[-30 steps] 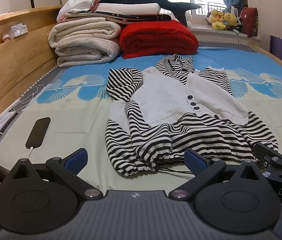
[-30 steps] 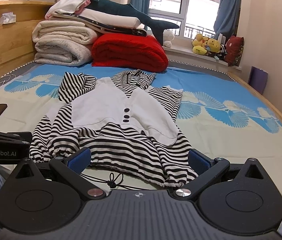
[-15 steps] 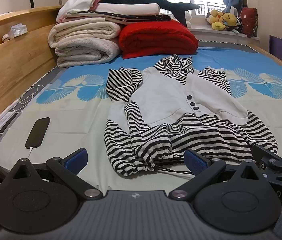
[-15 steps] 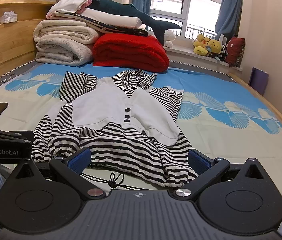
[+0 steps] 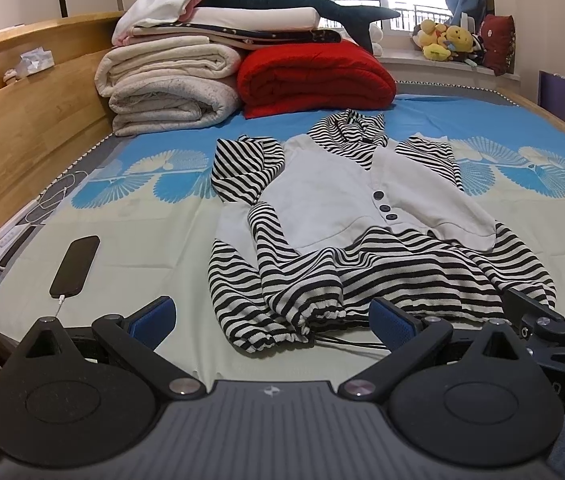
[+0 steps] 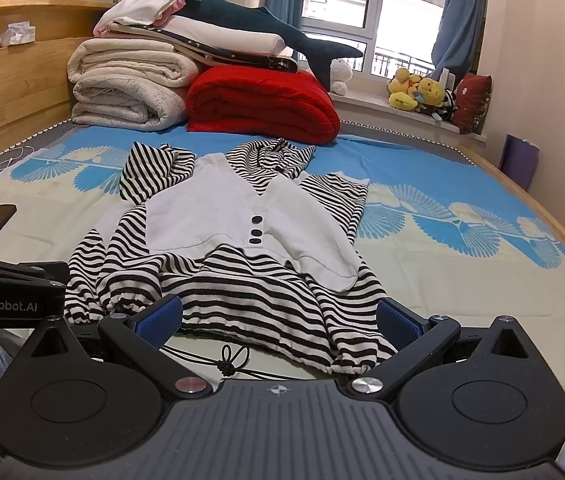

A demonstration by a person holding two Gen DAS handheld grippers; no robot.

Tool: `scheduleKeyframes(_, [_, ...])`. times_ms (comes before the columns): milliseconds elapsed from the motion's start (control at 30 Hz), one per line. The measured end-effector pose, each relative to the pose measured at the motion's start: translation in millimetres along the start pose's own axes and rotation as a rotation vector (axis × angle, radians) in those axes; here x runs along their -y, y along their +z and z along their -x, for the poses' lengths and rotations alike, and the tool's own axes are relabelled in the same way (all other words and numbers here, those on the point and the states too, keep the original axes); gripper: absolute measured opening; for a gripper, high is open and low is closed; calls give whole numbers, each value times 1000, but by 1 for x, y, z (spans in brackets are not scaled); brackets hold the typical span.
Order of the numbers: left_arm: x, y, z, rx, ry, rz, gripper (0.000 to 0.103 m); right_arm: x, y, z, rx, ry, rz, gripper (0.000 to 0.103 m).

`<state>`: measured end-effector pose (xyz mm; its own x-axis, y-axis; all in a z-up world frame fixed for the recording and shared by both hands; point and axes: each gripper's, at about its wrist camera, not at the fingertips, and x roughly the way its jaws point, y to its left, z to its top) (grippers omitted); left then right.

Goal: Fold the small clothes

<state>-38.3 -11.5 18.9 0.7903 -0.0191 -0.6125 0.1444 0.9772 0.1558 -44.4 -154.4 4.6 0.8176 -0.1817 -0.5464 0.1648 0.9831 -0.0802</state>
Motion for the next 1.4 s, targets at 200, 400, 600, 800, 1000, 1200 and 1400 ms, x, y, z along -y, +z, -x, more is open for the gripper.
scheduleKeyframes(200, [1, 1, 0, 1, 1, -2, 103, 0, 0, 0, 2, 2, 2, 102])
scheduleKeyframes(400, [1, 1, -1, 3, 5, -3, 102, 0, 0, -1, 1, 3, 4, 102])
scheduleKeyframes(600, [1, 2, -3, 2, 3, -5, 103, -1, 2, -4, -2, 8, 8, 102])
scheduleKeyframes(800, [1, 3, -10, -17, -1, -2, 103, -1, 3, -9, -11, 10, 6, 102])
scheduleKeyframes(1000, [-3, 9, -28, -49, -12, 6, 103, 2, 7, -28, -52, 16, -14, 102])
scheduleKeyframes(1200, [-15, 26, -63, -100, -45, 33, 103, 12, 25, -61, -94, 24, -42, 102])
scheduleKeyframes(1400, [-48, 76, -117, -50, 12, 89, 103, 53, 77, -126, -88, 22, -136, 102])
